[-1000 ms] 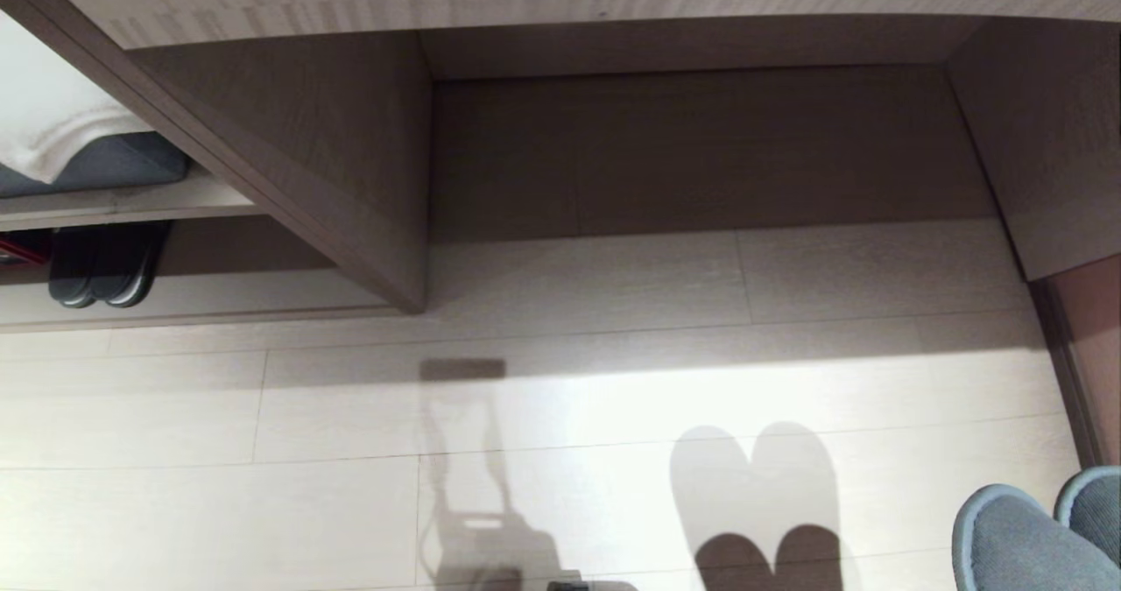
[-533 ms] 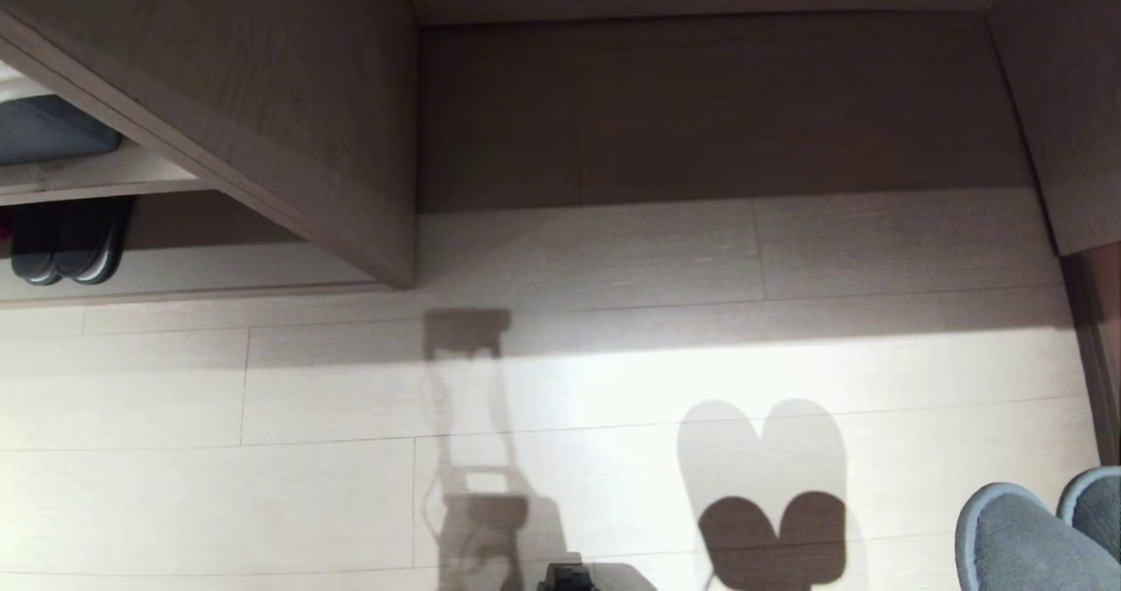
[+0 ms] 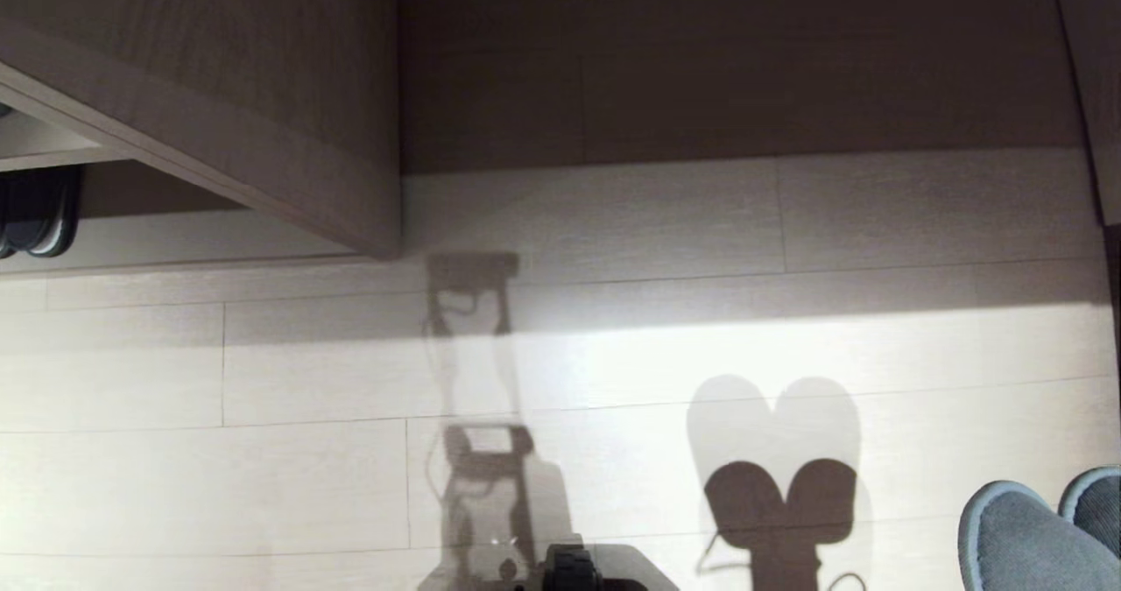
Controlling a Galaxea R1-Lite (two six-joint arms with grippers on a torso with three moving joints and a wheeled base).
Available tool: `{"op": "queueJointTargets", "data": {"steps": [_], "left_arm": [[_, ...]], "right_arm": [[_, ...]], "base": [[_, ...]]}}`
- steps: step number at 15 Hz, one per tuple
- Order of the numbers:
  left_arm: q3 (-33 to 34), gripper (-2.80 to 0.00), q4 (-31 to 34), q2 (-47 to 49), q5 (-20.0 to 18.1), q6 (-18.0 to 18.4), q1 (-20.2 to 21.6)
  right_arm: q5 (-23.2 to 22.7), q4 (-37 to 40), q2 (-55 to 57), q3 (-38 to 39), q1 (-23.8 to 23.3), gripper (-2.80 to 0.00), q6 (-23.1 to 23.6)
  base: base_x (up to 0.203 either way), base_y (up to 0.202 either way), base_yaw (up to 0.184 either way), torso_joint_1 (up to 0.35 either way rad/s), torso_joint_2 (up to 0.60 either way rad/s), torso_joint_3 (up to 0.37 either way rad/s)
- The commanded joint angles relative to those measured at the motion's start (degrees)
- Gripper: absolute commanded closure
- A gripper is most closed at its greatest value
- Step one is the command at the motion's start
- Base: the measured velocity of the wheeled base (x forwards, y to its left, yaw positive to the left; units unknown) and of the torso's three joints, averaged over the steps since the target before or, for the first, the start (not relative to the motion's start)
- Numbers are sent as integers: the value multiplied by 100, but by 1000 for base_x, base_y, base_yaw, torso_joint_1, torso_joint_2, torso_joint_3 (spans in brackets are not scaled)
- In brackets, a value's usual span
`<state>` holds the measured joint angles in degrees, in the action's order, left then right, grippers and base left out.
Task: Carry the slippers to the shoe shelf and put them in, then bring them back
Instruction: Place the slippers on the floor
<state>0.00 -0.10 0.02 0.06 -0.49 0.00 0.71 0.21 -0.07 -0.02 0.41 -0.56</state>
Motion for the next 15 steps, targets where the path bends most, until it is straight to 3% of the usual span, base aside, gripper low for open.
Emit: {"op": "queueJointTargets", "data": {"steps": [1, 15], "left_arm": [[0, 0, 1, -2, 3, -4, 0], [0, 0, 1, -2, 3, -6, 0]], "right_arm": [[0, -3, -1, 2, 2, 0, -5], [-1, -3, 7, 2, 2, 0, -4]], "base": [[0, 0, 0, 2, -1, -194], [0, 0, 0, 3, 3, -198]]}}
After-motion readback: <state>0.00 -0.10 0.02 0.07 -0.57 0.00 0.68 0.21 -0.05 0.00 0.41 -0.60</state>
